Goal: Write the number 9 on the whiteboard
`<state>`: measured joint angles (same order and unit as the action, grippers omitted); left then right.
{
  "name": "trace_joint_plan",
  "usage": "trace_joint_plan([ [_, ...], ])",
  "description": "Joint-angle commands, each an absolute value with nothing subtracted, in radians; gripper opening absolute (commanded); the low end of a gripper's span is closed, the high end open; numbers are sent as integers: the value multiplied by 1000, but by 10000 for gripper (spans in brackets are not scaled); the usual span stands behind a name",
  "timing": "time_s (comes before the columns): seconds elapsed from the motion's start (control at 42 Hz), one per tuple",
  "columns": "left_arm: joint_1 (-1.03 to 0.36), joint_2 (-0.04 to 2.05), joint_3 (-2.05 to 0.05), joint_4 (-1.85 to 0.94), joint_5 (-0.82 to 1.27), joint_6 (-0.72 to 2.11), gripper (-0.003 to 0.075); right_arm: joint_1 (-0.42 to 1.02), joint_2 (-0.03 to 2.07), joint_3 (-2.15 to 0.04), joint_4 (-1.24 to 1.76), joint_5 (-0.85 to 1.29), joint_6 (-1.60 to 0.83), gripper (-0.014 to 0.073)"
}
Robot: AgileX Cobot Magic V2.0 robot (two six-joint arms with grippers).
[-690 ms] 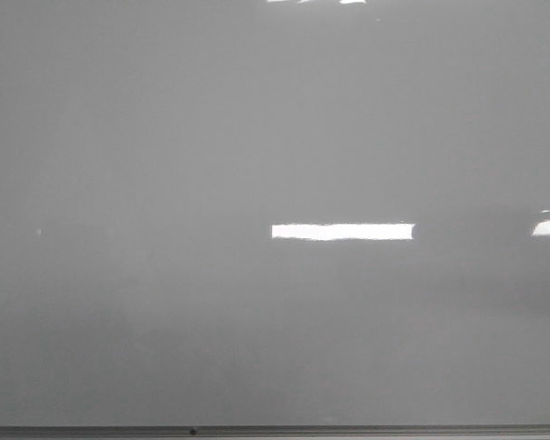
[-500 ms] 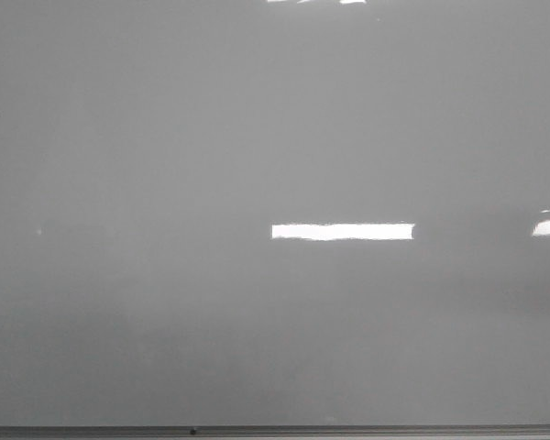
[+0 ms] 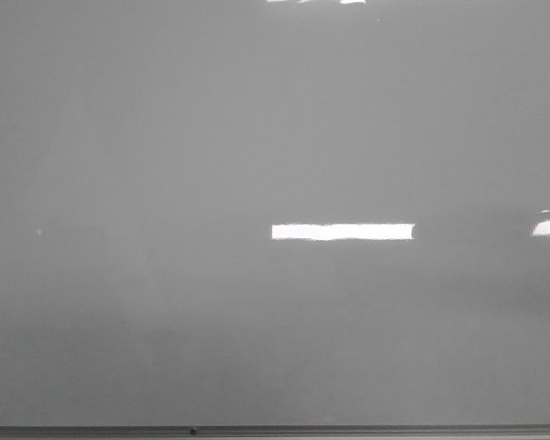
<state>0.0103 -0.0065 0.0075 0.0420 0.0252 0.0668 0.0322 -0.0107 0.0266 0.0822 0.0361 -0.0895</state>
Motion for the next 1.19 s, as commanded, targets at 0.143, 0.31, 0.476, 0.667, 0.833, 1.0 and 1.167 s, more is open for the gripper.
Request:
trace_joint_plan([
  [0.143, 5, -26, 8, 33, -63, 59, -19, 27, -29, 23, 81, -63, -90, -68],
  [0.31, 5, -26, 8, 30, -92, 57, -19, 27, -29, 21, 81, -74, -90, -68],
  [0.476, 5, -26, -41, -36, -117, 57, -19, 27, -29, -56, 83, -29, -90, -68],
  [0.667, 5, -13, -178, -38, -100, 57, -19, 27, -21, -224, 83, 108, -90, -68],
  [0.833, 5, 26, -342, -53, 6, 57, -19, 27, 33, -370, 83, 219, -90, -68],
  [1.0, 5, 93, -503, -53, 160, 57, -19, 27, 124, -496, 83, 298, -90, -68],
  [1.167, 5, 180, -612, -53, 283, 57, -19, 27, 228, -603, 83, 380, -90, -68],
])
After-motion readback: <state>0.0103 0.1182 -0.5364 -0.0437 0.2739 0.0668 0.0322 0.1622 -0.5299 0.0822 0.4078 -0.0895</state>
